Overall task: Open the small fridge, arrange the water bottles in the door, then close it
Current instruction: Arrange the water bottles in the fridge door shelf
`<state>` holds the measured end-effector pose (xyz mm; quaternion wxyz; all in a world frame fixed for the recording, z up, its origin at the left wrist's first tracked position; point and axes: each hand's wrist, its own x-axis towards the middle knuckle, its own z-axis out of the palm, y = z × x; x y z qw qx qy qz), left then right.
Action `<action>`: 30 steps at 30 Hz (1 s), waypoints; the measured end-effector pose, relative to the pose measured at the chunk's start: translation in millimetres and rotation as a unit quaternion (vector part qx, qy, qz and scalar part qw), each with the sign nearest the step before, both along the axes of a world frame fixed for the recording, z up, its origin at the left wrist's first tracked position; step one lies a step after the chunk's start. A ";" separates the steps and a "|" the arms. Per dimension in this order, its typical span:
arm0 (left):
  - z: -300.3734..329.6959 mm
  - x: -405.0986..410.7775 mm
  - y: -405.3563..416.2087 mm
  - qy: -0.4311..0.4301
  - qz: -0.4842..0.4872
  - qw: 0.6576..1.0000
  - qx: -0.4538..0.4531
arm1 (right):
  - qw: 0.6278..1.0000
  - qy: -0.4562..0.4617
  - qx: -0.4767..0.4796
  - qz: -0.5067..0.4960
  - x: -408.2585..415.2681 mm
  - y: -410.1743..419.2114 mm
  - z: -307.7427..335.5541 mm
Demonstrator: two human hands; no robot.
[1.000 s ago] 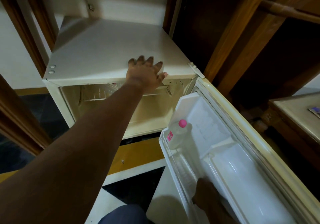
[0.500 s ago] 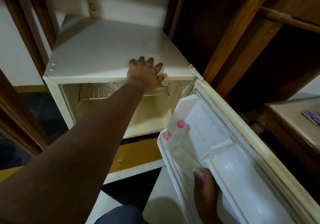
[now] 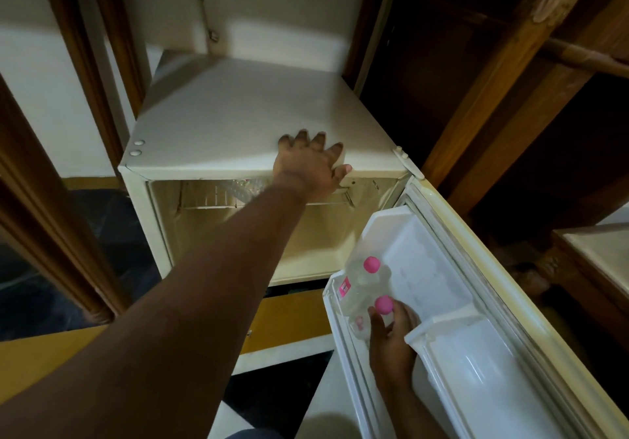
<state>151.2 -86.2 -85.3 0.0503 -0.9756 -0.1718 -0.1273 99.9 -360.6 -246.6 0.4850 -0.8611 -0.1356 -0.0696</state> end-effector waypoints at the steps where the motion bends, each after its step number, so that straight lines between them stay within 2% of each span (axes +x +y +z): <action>1: -0.6 0.1 0.4 0.000 0.002 1.000 0.002 | 1.000 -0.003 -0.011 -0.006 6.4 3.5 0.5; 9: -1.8 1.2 1.5 -0.011 -0.001 1.000 0.000 | 0.995 -0.039 -0.086 -0.035 20.3 16.5 -2.7; 16: 1.3 -1.2 -0.6 -0.005 -0.001 1.000 0.000 | 0.991 -0.018 -0.116 -0.060 22.0 20.4 -4.0; 25: 4.4 -5.5 -1.1 0.006 -0.008 1.000 0.010 | 0.975 -0.084 -0.201 -0.052 0.5 15.1 9.0; 30: 7.6 -10.3 -1.1 0.017 -0.011 1.000 -0.004 | 0.989 -0.029 -0.143 -0.025 -26.3 20.9 17.6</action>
